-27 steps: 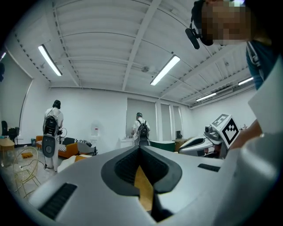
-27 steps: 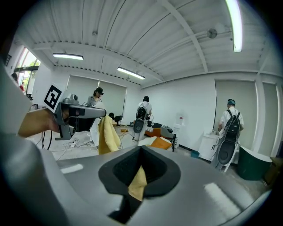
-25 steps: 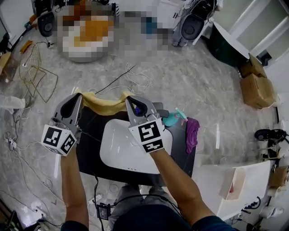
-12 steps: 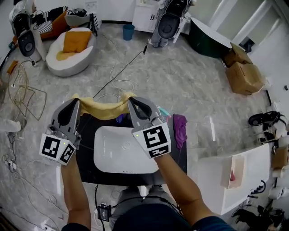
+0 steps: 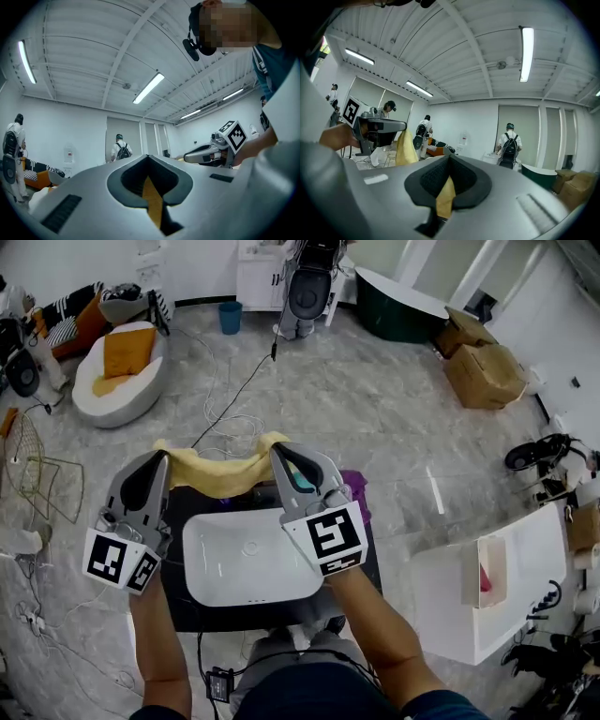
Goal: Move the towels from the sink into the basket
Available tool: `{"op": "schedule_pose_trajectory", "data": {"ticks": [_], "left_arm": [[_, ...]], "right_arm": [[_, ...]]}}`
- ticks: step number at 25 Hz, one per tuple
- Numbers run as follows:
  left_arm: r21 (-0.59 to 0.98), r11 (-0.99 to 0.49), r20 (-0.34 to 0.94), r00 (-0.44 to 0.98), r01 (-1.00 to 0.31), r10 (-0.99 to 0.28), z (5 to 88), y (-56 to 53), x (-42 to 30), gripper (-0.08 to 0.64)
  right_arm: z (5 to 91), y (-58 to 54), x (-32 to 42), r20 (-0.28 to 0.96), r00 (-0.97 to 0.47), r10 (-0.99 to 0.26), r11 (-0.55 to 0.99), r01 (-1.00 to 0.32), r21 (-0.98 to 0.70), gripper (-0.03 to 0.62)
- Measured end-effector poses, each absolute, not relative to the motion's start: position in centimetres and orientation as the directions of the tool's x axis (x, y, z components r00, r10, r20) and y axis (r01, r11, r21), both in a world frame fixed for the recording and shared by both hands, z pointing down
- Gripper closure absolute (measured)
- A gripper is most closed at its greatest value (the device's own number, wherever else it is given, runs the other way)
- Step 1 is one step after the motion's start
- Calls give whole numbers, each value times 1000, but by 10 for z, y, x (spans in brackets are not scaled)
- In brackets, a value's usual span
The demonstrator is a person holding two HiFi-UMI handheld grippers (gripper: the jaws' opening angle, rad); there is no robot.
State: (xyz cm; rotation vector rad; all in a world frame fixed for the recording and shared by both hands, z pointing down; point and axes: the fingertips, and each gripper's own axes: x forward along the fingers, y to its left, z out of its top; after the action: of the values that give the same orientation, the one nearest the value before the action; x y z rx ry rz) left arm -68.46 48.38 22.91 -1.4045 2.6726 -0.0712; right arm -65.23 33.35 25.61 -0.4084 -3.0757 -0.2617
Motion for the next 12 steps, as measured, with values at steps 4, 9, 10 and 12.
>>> {"op": "schedule_pose_trajectory", "data": {"ticks": [4, 9, 10, 12], "left_arm": [[-117, 524, -92, -516, -844, -852, 213, 453, -666, 554], [-144, 464, -106, -453, -874, -885, 199, 405, -636, 554], [-148, 452, -108, -440, -879, -891, 197, 393, -629, 554], [-156, 429, -110, -416, -890, -903, 195, 369, -613, 554]], "right_arm": [[240, 304, -627, 28, -977, 214, 963, 215, 165, 581], [226, 258, -587, 3, -988, 155, 973, 153, 170, 581], [224, 247, -577, -2, -990, 144, 975, 142, 172, 581], [220, 224, -557, -12, -992, 122, 978, 119, 174, 581]]}}
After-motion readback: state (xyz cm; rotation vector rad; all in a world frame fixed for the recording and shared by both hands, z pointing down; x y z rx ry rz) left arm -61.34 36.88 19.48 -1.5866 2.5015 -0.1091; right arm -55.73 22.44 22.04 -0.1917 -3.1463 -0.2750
